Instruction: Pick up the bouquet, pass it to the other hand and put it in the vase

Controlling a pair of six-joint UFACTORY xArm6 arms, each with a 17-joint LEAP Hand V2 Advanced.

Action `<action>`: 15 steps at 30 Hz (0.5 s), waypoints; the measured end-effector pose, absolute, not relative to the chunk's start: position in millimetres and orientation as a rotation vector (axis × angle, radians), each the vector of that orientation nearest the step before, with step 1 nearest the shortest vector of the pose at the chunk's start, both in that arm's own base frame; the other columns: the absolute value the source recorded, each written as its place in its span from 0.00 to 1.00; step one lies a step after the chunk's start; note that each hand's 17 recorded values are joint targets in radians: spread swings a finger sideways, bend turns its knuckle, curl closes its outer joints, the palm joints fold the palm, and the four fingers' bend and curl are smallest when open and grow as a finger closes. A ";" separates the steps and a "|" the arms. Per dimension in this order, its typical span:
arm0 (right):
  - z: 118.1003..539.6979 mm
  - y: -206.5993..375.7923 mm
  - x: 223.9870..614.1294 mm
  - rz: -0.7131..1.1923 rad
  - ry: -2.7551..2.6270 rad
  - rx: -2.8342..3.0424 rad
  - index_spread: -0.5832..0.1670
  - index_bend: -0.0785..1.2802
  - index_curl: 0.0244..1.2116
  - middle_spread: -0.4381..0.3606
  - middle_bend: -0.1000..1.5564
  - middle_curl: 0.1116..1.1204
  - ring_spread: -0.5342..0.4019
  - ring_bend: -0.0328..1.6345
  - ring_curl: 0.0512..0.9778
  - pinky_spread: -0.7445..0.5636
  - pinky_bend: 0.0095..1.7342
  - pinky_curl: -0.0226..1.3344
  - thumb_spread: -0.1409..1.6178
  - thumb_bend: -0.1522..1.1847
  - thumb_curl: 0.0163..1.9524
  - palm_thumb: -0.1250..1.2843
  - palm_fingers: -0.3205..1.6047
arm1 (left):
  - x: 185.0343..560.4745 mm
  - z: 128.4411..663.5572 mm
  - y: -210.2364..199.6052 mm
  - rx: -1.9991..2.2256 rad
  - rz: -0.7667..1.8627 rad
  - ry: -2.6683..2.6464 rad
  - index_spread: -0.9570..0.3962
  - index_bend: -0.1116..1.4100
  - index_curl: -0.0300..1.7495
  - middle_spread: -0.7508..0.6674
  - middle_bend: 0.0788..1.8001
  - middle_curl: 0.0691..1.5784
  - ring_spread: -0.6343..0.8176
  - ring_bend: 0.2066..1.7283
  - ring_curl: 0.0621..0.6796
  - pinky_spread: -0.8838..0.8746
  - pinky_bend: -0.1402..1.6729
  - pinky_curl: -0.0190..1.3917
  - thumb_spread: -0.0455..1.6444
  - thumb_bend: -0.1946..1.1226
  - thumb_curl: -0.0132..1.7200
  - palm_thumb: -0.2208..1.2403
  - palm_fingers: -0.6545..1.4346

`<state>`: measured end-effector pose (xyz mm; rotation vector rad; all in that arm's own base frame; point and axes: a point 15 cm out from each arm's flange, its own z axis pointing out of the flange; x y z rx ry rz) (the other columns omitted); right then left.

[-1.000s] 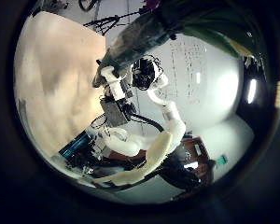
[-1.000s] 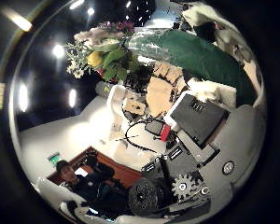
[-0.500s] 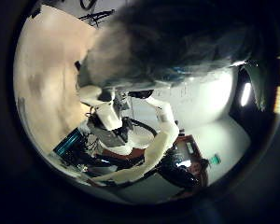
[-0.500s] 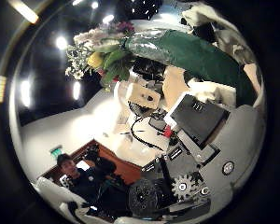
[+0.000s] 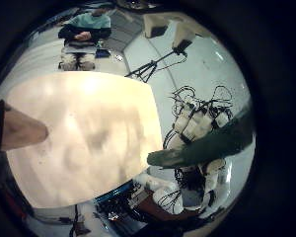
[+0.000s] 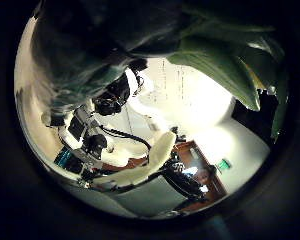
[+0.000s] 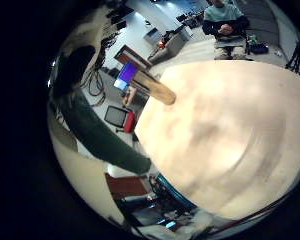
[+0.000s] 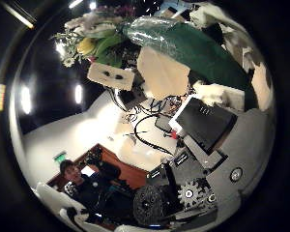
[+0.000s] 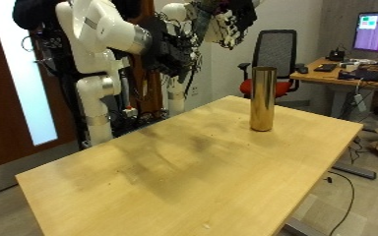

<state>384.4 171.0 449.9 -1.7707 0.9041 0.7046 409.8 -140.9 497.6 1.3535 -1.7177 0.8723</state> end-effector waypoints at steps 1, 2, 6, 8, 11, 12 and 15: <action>450.4 171.7 383.7 0.702 0.900 -1.774 0.42 0.84 0.83 0.40 0.88 0.67 0.35 0.86 0.69 0.36 0.54 0.94 0.18 0.10 0.48 0.93 0.74 | 409.5 498.2 -142.0 1.349 0.873 -1.715 0.88 0.20 0.20 0.62 0.22 0.21 0.72 0.21 0.21 0.70 0.18 0.20 0.51 0.12 0.20 0.31 0.49; 451.2 172.0 383.1 0.700 0.898 -1.775 0.42 0.84 0.83 0.40 0.88 0.68 0.35 0.86 0.70 0.36 0.53 0.94 0.18 0.10 0.48 0.93 0.73 | 409.9 498.6 -142.6 1.347 0.875 -1.709 0.86 0.19 0.21 0.57 0.26 0.23 0.69 0.21 0.20 0.67 0.18 0.20 0.51 0.12 0.20 0.32 0.52; 454.8 173.7 382.3 0.676 0.892 -1.784 0.42 0.84 0.83 0.40 0.88 0.68 0.35 0.85 0.70 0.36 0.53 0.95 0.18 0.10 0.48 0.93 0.73 | 411.0 503.2 -146.6 1.328 0.886 -1.675 0.82 0.19 0.22 0.47 0.31 0.26 0.61 0.24 0.20 0.61 0.19 0.20 0.52 0.12 0.20 0.35 0.55; 453.5 176.5 381.2 0.674 0.890 -1.796 0.42 0.84 0.83 0.40 0.88 0.68 0.35 0.85 0.70 0.36 0.53 0.95 0.18 0.10 0.48 0.93 0.73 | 407.0 505.3 -148.5 1.304 0.879 -1.662 0.80 0.18 0.22 0.42 0.33 0.27 0.54 0.27 0.20 0.56 0.23 0.21 0.53 0.13 0.20 0.37 0.58; 446.9 176.1 383.9 0.652 0.906 -1.821 0.42 0.84 0.84 0.40 0.88 0.68 0.35 0.85 0.70 0.36 0.52 0.95 0.18 0.10 0.48 0.93 0.73 | 406.5 511.4 -149.8 1.275 0.896 -1.634 0.78 0.18 0.22 0.38 0.35 0.29 0.47 0.30 0.22 0.48 0.29 0.22 0.54 0.13 0.20 0.39 0.62; 445.8 174.9 386.1 0.636 0.914 -1.827 0.42 0.84 0.84 0.40 0.88 0.68 0.35 0.85 0.71 0.36 0.52 0.96 0.18 0.10 0.48 0.93 0.73 | 407.1 514.2 -150.2 1.269 0.906 -1.625 0.77 0.18 0.22 0.36 0.35 0.30 0.44 0.31 0.22 0.46 0.30 0.23 0.54 0.13 0.20 0.40 0.62; 441.6 171.9 390.7 0.586 0.935 -1.856 0.42 0.84 0.84 0.39 0.87 0.69 0.35 0.85 0.71 0.36 0.52 0.96 0.18 0.10 0.48 0.93 0.73 | 406.8 520.8 -149.7 1.251 0.924 -1.597 0.73 0.15 0.21 0.29 0.40 0.33 0.30 0.39 0.28 0.30 0.42 0.27 0.56 0.14 0.20 0.46 0.69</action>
